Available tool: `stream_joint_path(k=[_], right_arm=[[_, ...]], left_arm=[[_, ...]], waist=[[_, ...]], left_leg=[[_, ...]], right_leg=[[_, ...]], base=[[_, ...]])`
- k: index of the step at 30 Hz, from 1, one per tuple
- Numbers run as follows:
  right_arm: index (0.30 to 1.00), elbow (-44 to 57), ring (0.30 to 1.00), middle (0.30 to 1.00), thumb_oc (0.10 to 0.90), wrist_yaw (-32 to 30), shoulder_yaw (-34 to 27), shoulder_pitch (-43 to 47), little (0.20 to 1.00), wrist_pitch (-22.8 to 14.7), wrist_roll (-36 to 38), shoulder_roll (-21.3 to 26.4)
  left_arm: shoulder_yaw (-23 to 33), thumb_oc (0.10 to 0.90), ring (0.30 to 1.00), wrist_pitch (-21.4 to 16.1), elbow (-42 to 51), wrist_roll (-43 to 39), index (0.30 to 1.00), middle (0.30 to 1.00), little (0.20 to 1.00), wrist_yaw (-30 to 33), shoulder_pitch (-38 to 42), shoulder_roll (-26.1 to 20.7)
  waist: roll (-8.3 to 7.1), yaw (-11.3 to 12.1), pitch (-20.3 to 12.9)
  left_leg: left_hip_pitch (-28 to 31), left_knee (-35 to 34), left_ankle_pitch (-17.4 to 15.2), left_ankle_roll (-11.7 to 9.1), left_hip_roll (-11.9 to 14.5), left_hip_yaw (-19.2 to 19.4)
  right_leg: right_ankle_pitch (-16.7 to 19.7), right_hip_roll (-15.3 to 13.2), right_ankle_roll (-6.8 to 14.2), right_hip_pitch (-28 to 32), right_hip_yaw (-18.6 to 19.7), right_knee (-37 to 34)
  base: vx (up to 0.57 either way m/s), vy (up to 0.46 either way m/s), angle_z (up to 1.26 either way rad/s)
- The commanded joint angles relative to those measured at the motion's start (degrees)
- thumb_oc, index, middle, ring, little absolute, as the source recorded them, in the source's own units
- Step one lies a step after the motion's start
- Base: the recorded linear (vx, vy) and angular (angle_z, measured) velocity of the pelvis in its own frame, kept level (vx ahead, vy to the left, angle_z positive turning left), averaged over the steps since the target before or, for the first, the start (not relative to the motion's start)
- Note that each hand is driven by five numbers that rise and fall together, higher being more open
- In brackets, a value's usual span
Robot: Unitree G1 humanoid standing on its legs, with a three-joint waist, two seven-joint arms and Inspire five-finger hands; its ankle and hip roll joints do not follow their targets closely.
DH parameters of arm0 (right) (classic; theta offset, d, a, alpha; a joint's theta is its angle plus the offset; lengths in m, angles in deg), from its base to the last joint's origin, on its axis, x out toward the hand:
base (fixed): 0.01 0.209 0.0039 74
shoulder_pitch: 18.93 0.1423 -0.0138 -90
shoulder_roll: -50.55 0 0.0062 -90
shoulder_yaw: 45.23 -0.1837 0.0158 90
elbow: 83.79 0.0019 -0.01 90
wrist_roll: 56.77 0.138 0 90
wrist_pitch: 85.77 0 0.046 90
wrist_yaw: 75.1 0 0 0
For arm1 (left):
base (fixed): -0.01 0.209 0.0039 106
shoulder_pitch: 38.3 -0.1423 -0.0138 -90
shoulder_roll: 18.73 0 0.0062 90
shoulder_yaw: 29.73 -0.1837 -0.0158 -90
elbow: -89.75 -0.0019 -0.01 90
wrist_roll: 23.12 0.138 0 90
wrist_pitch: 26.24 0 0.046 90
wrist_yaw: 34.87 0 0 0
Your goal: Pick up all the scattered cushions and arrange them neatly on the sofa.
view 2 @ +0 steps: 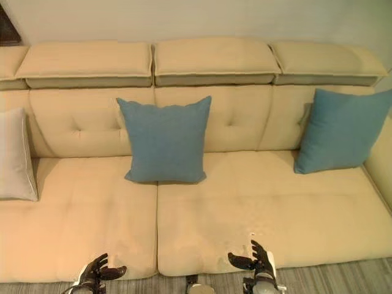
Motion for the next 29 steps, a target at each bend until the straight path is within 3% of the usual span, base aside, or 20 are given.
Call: stream_joint_path(k=[1,5,7,8,10,12,14,15,18,21,29], right_arm=[[0.9,0.97,0.9,0.9,0.8,-1.12,1.27,3.52,0.9,-1.44,-1.29,0.87],[0.9,-0.72,0.9,0.9,0.8,-1.22,1.86,4.73,0.9,-0.85,-1.88,-0.05],[0.9,-1.6,0.9,0.9,0.8,-1.09,2.26,5.39,0.9,-0.61,-1.5,-0.33],[0.9,-3.08,0.9,0.9,0.8,-1.23,2.53,5.21,0.9,-0.77,-1.51,-0.26],[0.9,-4.93,0.9,0.9,0.8,-1.06,2.7,5.38,0.9,-0.6,-1.5,-0.29],[0.9,-6.06,0.9,0.9,0.8,-0.8,2.74,5.45,0.9,-0.46,-1.37,-0.45],[0.9,-7.9,0.9,0.9,0.8,-0.73,2.7,5.51,0.9,-0.53,-0.93,-1.0],[0.9,-8.95,0.9,0.9,0.8,-0.75,2.77,5.86,0.9,-0.05,-0.91,-1.39],[0.9,-10.28,0.9,0.9,0.8,-1.07,3.16,6.47,0.9,0.17,-1.08,-1.3],[0.9,-11.87,0.9,0.9,0.8,-0.79,3.46,6.85,0.9,0.54,-0.56,-1.14],[0.9,-15.13,0.9,0.9,0.8,-0.55,3.86,6.07,0.9,0.77,-0.58,-1.47]], left_arm=[[2.44,0.8,0.9,-2.68,1.23,2.83,0.9,0.9,0.9,1.6,-0.29,-2.71],[2.98,0.8,0.9,-2.58,-0.05,3.83,0.9,0.9,0.9,2.12,0.18,-3.36],[2.54,0.8,0.9,-2.29,-0.04,4.15,0.9,0.9,0.9,2.33,0.58,-3.92],[2.29,0.8,0.9,-1.92,-0.71,4.91,0.9,0.9,0.9,2.2,0.32,-4.01],[2.18,0.8,0.9,-1.34,-1.85,5.39,0.9,0.9,0.9,1.88,0.26,-4.22],[2.2,0.8,0.9,-1.02,-2.34,5.71,0.9,0.9,0.9,1.84,0.25,-4.35],[2.61,0.8,0.9,-0.65,-3.84,6.0,0.9,0.9,0.9,1.82,0.46,-4.45],[3.04,0.8,0.9,-0.55,-3.97,5.45,0.9,0.9,0.9,2.27,0.07,-4.09],[3.52,0.8,0.9,-0.57,-5.12,5.26,0.9,0.9,0.9,2.59,-0.01,-3.73],[3.55,0.8,0.9,-0.16,-6.6,4.68,0.9,0.9,0.9,2.5,0.0,-3.06],[1.72,0.8,0.9,0.42,-7.02,6.21,0.9,0.9,0.9,1.64,0.88,-2.64]], waist=[[-2.25,1.28,1.26],[-2.54,1.99,3.08],[-2.58,2.36,3.89],[-2.04,3.39,3.67],[-1.77,4.25,2.89],[-1.63,4.6,2.23],[-1.99,5.7,0.96],[-2.86,7.31,-0.08],[-3.34,7.74,-1.29],[-3.06,7.24,-2.26],[-2.19,5.93,-2.68]], left_leg=[[-1.82,5.17,-8.97,4.07,-5.61,-0.69],[-2.99,4.51,-7.41,5.02,-6.35,0.27],[-4.43,4.7,-6.32,5.83,-6.35,0.59],[-5.31,3.95,-5.06,6.7,-6.28,1.01],[-5.9,2.75,-3.74,7.18,-5.88,0.91],[-6.42,2.29,-3.07,7.31,-5.71,1.01],[-7.49,2.06,-2.3,7.16,-5.77,1.74],[-8.08,1.43,-1.75,6.72,-6.04,3.39],[-8.23,0.69,-1.17,6.58,-6.09,4.33],[-7.35,-2.01,0.49,6.03,-5.52,4.6],[-5.4,-3.91,1.71,5.26,-4.93,3.55]], right_leg=[[1.79,-2.29,7.92,-5.23,2.95,-1.09],[1.85,-4.03,9.6,-7.32,2.94,1.87],[-0.74,-3.42,8.69,-7.47,5.45,6.63],[-3.85,-2.69,7.34,-5.29,5.4,11.77],[-6.88,-1.85,6.53,-3.42,5.56,15.76],[-8.08,-1.46,6.26,-2.73,5.77,17.61],[-9.71,-1.12,6.31,1.12,5.23,16.62],[-9.79,-1.74,6.16,5.02,2.9,11.89],[-9.93,-1.44,6.52,6.49,2.65,6.85],[-9.83,0.01,6.12,6.86,4.3,4.33],[-9.87,0.88,5.37,8.46,3.28,2.78]], base=[[-0.29,0.25,0.0],[-0.28,0.147,-0.33],[-0.27,0.103,-0.27],[-0.31,0.126,-0.39],[-0.2,0.067,-0.36],[-0.12,0.01,-0.09],[-0.16,-0.035,-0.1],[-0.09,-0.048,-0.09],[-0.07,-0.08,-0.33],[-0.03,-0.087,-0.31],[0.0,-0.039,0.07]])
